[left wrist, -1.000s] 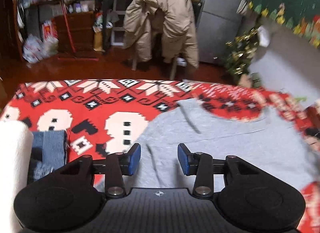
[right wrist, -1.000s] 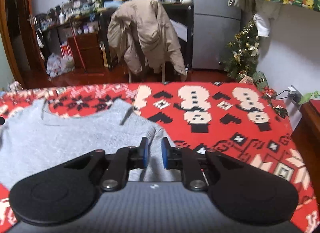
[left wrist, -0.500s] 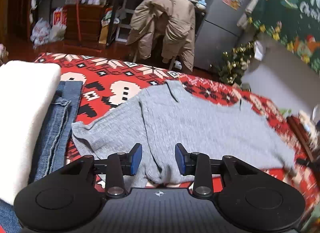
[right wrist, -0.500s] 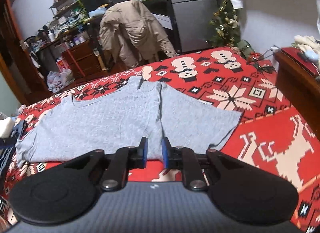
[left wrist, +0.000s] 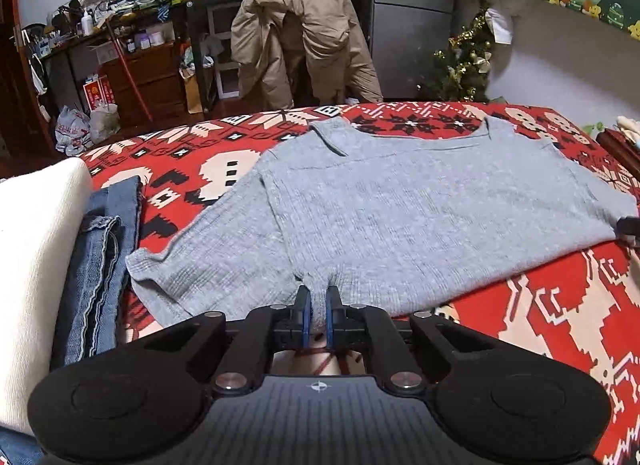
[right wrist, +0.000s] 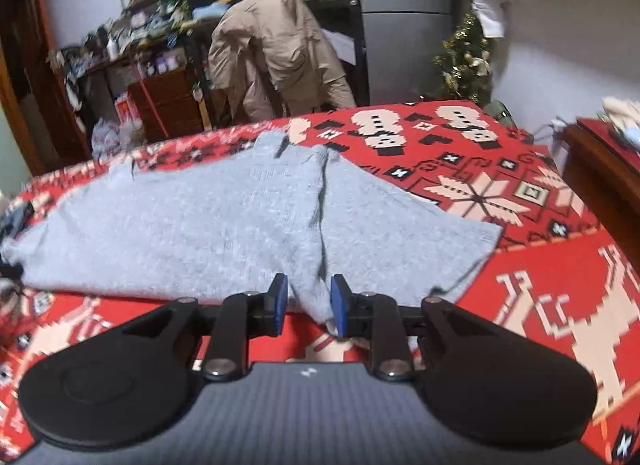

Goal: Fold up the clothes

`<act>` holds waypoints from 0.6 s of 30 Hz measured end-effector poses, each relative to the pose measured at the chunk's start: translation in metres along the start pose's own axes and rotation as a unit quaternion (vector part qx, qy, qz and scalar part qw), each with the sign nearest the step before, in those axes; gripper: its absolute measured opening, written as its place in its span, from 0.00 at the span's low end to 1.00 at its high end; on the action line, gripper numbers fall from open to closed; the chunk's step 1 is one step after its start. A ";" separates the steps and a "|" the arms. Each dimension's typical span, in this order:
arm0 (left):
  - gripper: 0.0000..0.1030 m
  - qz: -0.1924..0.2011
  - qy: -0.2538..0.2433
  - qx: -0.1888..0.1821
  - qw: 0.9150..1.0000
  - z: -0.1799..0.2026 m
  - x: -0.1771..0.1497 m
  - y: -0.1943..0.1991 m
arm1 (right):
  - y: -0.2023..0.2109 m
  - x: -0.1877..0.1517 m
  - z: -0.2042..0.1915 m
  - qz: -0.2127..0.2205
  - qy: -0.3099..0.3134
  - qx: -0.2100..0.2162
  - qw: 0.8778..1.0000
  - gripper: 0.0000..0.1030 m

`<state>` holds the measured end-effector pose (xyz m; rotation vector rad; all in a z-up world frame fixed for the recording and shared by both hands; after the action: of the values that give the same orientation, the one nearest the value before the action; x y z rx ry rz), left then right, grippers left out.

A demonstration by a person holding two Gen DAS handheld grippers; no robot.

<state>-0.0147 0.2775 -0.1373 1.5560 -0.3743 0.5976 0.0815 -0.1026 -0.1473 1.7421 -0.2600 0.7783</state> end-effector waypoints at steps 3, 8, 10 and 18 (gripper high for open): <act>0.06 0.007 0.015 -0.007 1.000 -0.008 0.001 0.006 | 0.000 -0.003 0.005 -0.008 -0.012 0.001 1.000 0.05; 0.06 0.005 0.041 -0.031 0.999 -0.021 0.002 0.012 | 0.018 -0.004 0.025 -0.007 -0.080 0.059 0.995 0.05; 0.06 -0.002 0.045 -0.036 0.998 -0.023 0.001 0.012 | 0.020 -0.005 0.030 -0.013 -0.088 0.068 0.994 0.06; 0.12 -0.019 0.043 -0.045 0.998 -0.021 -0.003 0.005 | 0.020 -0.001 0.027 -0.011 -0.078 0.085 0.993 0.22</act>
<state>-0.0231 0.2976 -0.1352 1.4436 -0.3023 0.6071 0.0798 -0.1343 -0.1363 1.9671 -0.2868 0.6648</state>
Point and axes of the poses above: each gripper's, at about its wrist camera, not at the fingertips, and y roughly against the way its jaws point, z to its right, x to its top, the point moved 3 cm from there along -y, roughly the way its jaws point, and after that the axes turned 11 degrees about -z, right-handed, at the moved point
